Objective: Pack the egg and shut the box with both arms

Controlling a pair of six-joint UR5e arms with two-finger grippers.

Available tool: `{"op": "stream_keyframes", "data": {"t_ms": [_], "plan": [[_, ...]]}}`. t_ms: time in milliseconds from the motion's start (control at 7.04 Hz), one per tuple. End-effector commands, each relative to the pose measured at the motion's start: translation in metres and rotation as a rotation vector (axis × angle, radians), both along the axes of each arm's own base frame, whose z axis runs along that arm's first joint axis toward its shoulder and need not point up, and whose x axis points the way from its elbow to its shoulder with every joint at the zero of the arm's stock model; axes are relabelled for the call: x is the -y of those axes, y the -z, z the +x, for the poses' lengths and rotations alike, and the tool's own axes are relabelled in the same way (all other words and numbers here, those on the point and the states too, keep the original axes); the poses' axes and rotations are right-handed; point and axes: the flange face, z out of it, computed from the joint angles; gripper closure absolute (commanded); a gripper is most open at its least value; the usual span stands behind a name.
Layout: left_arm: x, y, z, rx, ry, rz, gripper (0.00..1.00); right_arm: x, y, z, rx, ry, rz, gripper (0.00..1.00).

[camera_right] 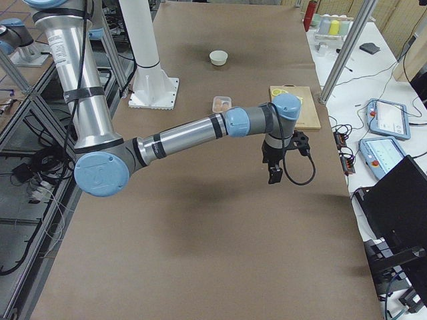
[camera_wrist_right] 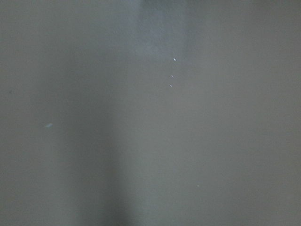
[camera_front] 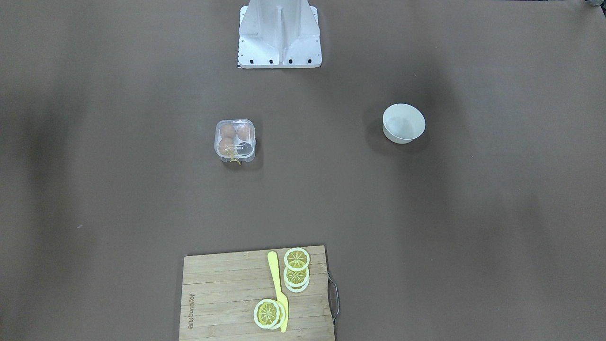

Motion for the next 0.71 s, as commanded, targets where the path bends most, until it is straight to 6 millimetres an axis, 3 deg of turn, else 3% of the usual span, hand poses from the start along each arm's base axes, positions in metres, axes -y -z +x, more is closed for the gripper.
{"op": "stream_keyframes", "data": {"t_ms": [0, 284, 568], "plan": [[-0.002, -0.001, 0.001, -0.001, -0.001, -0.001, 0.02, -0.048, -0.062, 0.031, -0.015, 0.0, -0.062, 0.0], [-0.002, 0.001, 0.001, -0.001, -0.002, 0.002, 0.02, -0.101, -0.088, 0.042, -0.022, -0.005, -0.091, 0.0], [-0.002, 0.0, 0.001, -0.001, -0.002, 0.0, 0.02, -0.13, -0.093, 0.048, -0.026, -0.02, -0.111, 0.0]]}}
